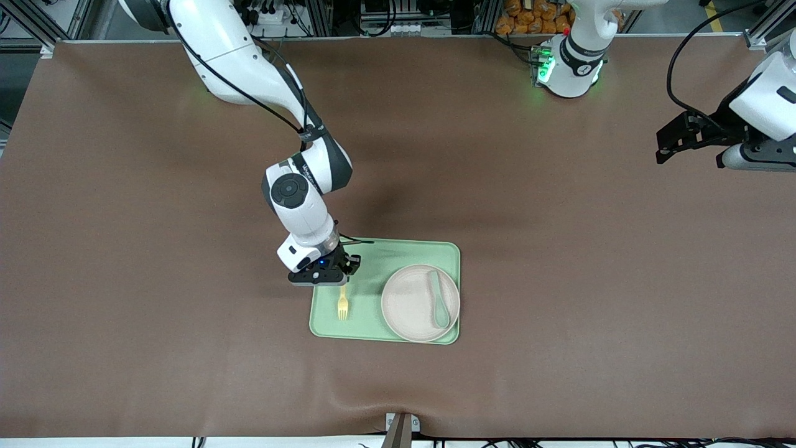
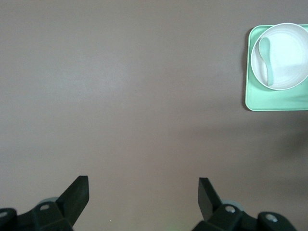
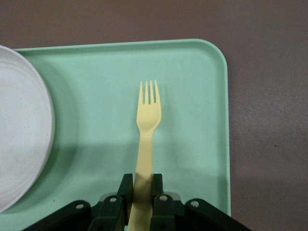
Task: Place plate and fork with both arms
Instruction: 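Move the yellow fork with the right gripper beside the plate on the tray, then open the right gripper and withdraw it from the fork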
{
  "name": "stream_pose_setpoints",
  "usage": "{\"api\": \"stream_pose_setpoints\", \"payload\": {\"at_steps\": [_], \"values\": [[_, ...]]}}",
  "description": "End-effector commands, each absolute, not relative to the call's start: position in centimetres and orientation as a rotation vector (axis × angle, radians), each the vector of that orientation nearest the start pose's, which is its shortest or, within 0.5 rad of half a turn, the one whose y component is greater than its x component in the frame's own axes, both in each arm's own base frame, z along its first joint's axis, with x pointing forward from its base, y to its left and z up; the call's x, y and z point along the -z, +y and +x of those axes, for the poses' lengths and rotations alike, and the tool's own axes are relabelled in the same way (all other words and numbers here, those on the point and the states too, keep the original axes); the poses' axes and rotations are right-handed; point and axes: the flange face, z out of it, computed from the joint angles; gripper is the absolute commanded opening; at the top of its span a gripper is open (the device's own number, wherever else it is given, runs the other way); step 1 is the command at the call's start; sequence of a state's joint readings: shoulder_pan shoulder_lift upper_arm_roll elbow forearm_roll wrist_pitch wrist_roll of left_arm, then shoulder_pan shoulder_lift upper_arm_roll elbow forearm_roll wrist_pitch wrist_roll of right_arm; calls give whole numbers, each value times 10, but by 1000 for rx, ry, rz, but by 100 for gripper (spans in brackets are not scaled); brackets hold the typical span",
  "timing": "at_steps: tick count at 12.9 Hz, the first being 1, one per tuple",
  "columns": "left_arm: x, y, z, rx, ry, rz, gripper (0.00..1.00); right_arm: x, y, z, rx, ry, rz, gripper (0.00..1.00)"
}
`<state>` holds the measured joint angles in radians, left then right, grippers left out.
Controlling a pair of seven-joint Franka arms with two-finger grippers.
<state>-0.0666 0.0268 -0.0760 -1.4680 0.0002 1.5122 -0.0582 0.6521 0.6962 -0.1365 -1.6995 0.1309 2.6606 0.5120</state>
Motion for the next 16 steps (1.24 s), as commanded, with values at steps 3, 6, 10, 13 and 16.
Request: {"api": "stream_pose_setpoints", "payload": {"at_steps": [3,6,10,13,16], "values": [[-657,-76,545,32,156,-3152,100,-223,334,606,352,165,-2990,38],[-657,-76,545,32,156,-3152,100,-226,324,613,352,192,-2989,100],[-658,-75,545,32,154,-3154,100,-261,294,625,310,236,-3003,100],[-657,-77,545,29,159,-3153,100,-314,257,633,240,190,-3031,100],[-657,-77,545,29,159,-3153,100,-379,193,636,149,179,-3045,100]]}}
